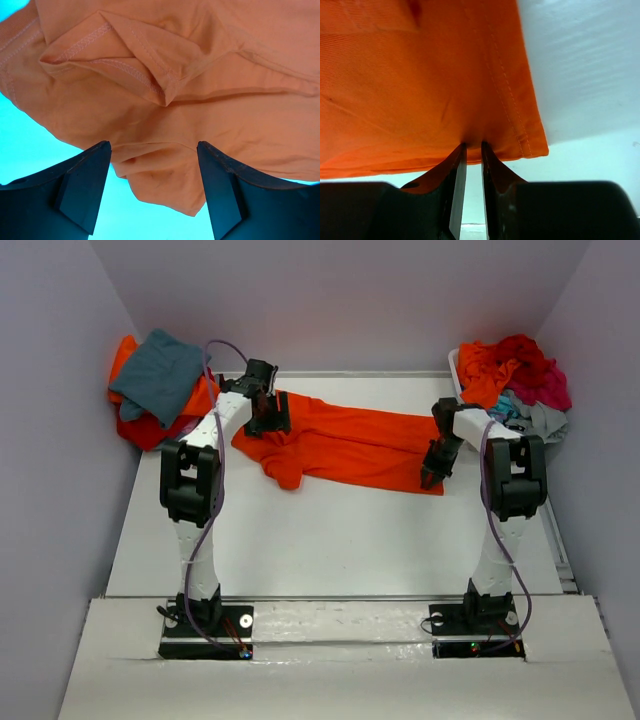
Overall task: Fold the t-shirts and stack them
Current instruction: Fold the flattened tshirt in 1/3 of the way
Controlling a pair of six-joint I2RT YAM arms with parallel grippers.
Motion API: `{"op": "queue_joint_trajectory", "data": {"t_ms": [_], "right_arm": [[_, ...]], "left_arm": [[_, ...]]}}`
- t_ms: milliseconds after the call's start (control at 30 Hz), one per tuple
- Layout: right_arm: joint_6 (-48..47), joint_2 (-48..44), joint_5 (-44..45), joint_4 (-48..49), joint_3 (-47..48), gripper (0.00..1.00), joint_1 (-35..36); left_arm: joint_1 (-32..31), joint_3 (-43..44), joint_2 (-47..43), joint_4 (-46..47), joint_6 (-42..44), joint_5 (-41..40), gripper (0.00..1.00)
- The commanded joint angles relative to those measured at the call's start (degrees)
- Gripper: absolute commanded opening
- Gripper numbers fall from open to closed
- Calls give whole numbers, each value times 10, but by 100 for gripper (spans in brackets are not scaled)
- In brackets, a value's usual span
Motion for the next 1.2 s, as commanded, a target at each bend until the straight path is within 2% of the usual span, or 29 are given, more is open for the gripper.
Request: {"op": "queue_joint_trajectory", "data": {"t_ms": [0, 233, 667, 867, 1167], "right_arm": [[29, -29, 87, 7, -29, 24, 4], [43, -44, 140, -5, -21, 25, 4], [46, -39, 153, -4, -20, 25, -1], [44, -39, 155, -3, -20, 25, -12], [40, -53, 159, -1, -29, 25, -29]], "left_arm": [[0, -19, -41, -4, 10, -2, 81], [-11, -48, -44, -17, 3, 7, 81], [-41, -220, -132, 14, -21, -6, 81], [-35, -223, -139, 15, -26, -27, 82], [15, -229, -133, 21, -32, -19, 82]]}}
